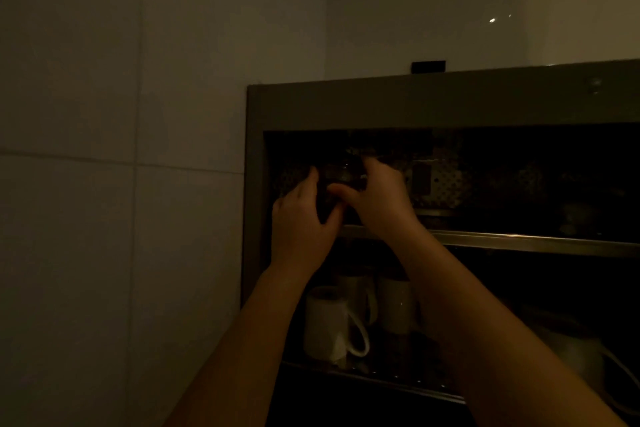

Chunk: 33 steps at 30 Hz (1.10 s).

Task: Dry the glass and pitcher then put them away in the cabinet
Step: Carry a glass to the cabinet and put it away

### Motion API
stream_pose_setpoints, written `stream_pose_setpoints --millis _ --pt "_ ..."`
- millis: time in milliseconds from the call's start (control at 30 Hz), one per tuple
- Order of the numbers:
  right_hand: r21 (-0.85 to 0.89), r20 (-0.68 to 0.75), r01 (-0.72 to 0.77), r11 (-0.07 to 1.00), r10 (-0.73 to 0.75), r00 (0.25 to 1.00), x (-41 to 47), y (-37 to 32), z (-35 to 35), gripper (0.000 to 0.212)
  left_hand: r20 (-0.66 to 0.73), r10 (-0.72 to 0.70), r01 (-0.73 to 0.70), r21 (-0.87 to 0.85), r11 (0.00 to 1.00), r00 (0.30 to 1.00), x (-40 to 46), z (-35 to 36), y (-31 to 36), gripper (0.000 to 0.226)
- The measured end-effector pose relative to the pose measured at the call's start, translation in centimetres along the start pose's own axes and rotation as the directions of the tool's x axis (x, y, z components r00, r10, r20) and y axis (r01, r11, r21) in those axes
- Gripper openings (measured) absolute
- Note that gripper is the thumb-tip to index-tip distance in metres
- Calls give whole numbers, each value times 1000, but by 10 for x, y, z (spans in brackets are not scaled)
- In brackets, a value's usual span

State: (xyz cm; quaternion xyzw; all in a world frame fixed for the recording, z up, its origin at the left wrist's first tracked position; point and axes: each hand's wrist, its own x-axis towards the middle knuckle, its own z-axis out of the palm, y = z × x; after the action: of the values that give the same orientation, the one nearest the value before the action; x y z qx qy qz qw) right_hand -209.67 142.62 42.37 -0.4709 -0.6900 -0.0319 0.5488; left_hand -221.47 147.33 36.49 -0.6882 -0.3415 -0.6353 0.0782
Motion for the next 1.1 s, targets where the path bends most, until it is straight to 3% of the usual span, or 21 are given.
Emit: stream_pose_setpoints --millis 200,467,600,733,900,1100 --pt "-87 111 -55 995 64 992 13 -2 2 48 126 28 -56 221 974 992 2 -7 -5 84" --pt "-179 202 -7 984 44 978 9 -6 8 47 164 48 -91 266 960 985 -4 -12 -9 87" --pt "-462 86 121 879 -91 992 -13 3 13 56 151 103 -143 287 947 983 -20 -18 0 94" --pt "-596 -12 235 768 -301 953 -42 17 20 55 179 149 -205 355 912 973 -34 -16 2 98" --pt "-677 70 232 698 -252 965 -51 18 23 55 215 110 -192 414 890 970 -41 -12 2 102" --pt "-687 156 253 681 -202 967 -50 17 25 71 244 67 -175 455 873 967 -38 -14 3 108"
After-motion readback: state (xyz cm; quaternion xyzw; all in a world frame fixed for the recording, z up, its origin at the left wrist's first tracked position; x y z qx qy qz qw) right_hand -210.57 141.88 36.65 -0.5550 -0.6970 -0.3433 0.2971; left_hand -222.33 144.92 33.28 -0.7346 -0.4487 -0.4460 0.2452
